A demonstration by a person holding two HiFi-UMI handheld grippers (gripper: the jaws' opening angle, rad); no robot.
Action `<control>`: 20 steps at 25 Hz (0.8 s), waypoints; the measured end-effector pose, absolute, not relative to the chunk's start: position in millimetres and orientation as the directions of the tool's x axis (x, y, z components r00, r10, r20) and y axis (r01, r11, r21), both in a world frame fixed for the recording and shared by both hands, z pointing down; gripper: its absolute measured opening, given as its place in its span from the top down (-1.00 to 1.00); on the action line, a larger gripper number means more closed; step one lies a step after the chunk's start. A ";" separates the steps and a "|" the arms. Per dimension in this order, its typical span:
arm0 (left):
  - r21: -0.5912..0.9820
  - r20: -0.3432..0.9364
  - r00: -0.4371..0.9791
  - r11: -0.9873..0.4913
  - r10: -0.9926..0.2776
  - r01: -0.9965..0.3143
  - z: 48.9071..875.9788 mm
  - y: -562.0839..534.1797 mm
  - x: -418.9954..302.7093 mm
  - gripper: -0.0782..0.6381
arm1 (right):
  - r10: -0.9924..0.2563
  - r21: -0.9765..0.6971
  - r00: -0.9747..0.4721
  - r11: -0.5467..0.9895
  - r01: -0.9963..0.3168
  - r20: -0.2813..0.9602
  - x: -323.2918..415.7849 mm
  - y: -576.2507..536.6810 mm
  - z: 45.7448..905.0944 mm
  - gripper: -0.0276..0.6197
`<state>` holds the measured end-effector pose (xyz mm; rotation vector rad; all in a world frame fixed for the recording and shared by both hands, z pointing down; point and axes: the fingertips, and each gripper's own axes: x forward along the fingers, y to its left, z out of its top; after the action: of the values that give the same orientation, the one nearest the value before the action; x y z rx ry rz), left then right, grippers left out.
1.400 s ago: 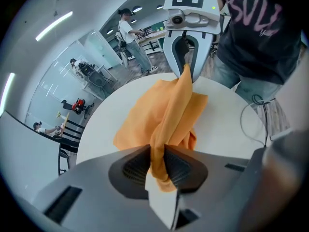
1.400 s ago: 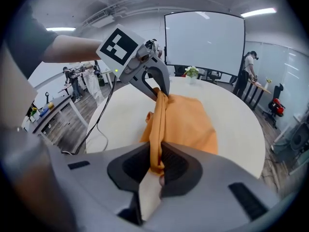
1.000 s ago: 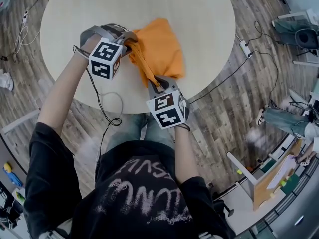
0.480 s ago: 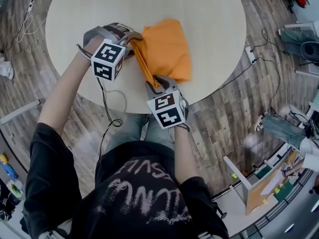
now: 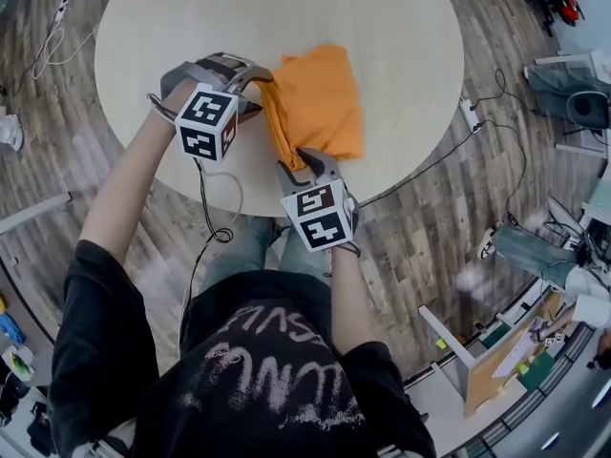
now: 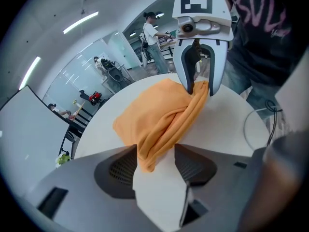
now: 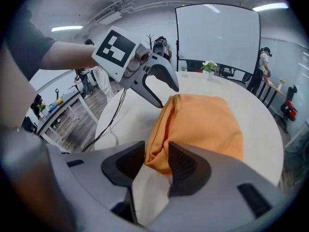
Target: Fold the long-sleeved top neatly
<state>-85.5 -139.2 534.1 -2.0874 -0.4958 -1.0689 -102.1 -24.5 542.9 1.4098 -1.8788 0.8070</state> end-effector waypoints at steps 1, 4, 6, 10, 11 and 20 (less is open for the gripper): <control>-0.431 0.812 0.583 -0.666 0.007 0.609 532.5 -137.0 -86.7 0.07 | -0.574 -0.089 -0.213 0.236 -0.968 0.791 -102.7 -22.8 539.9 0.42; -0.433 0.803 0.595 -0.690 -0.004 0.580 525.2 -133.0 -90.1 0.07 | -0.584 -0.082 -0.213 0.243 -0.967 0.783 -104.2 -20.4 530.7 0.42; -0.434 0.787 0.617 -0.722 -0.012 0.539 517.5 -132.0 -91.5 0.08 | -0.598 -0.085 -0.214 0.237 -0.968 0.772 -104.5 -21.4 523.4 0.43; -0.435 0.743 0.668 -0.794 -0.049 0.425 504.2 -126.6 -95.6 0.17 | -0.623 -0.077 -0.210 0.234 -0.969 0.753 -102.9 -19.2 512.0 0.47; -0.434 0.735 0.675 -0.807 -0.062 0.400 502.9 -123.9 -97.7 0.20 | -0.630 -0.074 -0.210 0.235 -0.969 0.748 -102.4 -17.4 509.9 0.48; -0.403 0.706 0.691 -0.890 -0.156 0.211 499.2 -100.0 -108.4 0.40 | -0.708 -0.057 -0.191 0.209 -0.976 0.680 -78.3 -9.4 493.8 0.76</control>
<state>-108.4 -100.0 499.2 -2.4418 -0.0430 -1.0787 -78.3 -9.4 493.8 1.5567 -1.9699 0.6760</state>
